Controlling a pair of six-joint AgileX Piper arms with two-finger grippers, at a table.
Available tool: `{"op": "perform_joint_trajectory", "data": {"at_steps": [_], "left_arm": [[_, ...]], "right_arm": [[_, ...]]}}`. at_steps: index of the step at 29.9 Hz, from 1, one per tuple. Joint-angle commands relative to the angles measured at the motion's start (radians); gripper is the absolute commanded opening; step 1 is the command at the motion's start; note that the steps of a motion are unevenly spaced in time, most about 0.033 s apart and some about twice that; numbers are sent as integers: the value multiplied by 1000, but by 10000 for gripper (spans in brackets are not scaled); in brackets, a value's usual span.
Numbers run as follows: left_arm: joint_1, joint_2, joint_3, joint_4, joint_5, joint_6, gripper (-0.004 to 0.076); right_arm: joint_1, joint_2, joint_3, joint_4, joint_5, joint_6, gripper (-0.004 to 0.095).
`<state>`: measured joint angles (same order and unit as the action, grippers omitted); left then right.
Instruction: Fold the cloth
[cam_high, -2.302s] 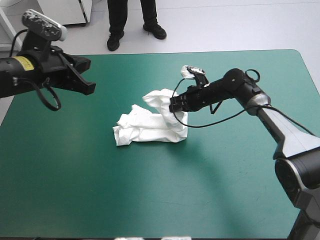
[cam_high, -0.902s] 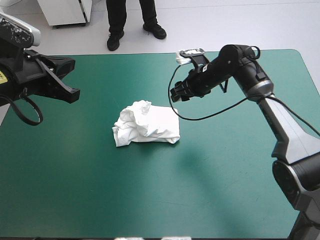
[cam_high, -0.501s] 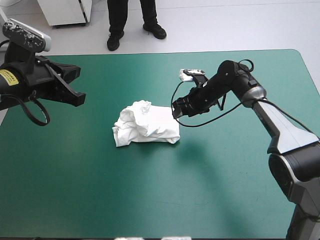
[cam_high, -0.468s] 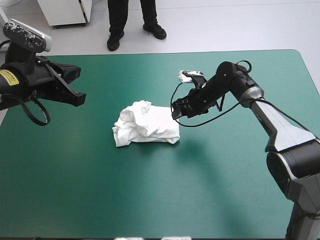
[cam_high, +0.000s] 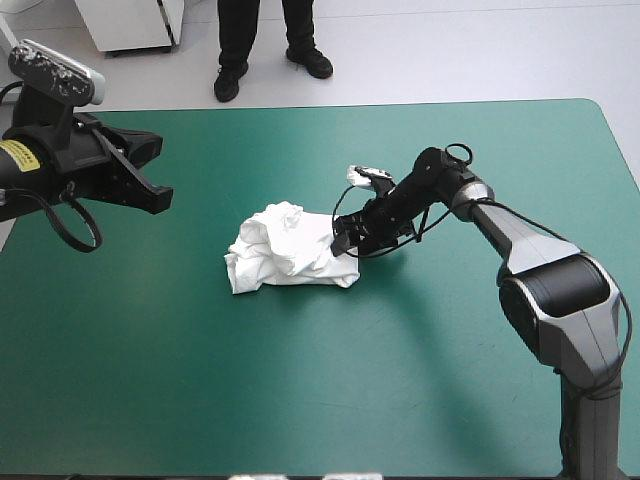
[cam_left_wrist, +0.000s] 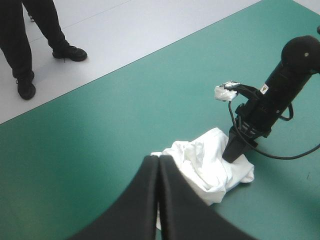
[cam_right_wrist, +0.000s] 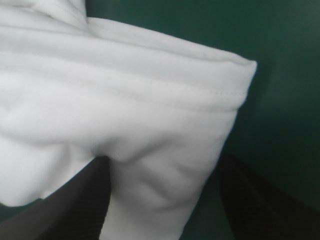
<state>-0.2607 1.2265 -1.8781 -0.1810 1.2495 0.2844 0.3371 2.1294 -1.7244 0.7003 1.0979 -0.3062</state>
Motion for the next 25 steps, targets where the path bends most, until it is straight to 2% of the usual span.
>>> {"op": "perform_joint_trajectory", "data": {"at_steps": [1,4,8,9,14,20,25], "left_arm": [[-4,-17,-20,-14,-13,-13,-10],[-4,-17,-20,-14,-13,-13,-10],[-4,-17,-20,-14,-11,-13,-10],[-4,-17,-20,-14,-10,-13,-10],[-4,-17,-20,-14,-10,-13,-10],[-4,-17,-20,-18,-8,-13,-10],[-4,-17,-20,-19,-8,-13,-10]], "right_arm": [[-5,-27,-23,55,-2,-18,557],[-4,-8,-23,55,0,-18,405],[-4,-5,-23,28,-4,-32,31],[-4,-5,-23,21,-4,-36,-12],[-14,-25,-23,-85,-11,-4,1],[-44,-83,-23,-352,17,84,1],[-123,-124,-17,-439,74,111,0]]}}
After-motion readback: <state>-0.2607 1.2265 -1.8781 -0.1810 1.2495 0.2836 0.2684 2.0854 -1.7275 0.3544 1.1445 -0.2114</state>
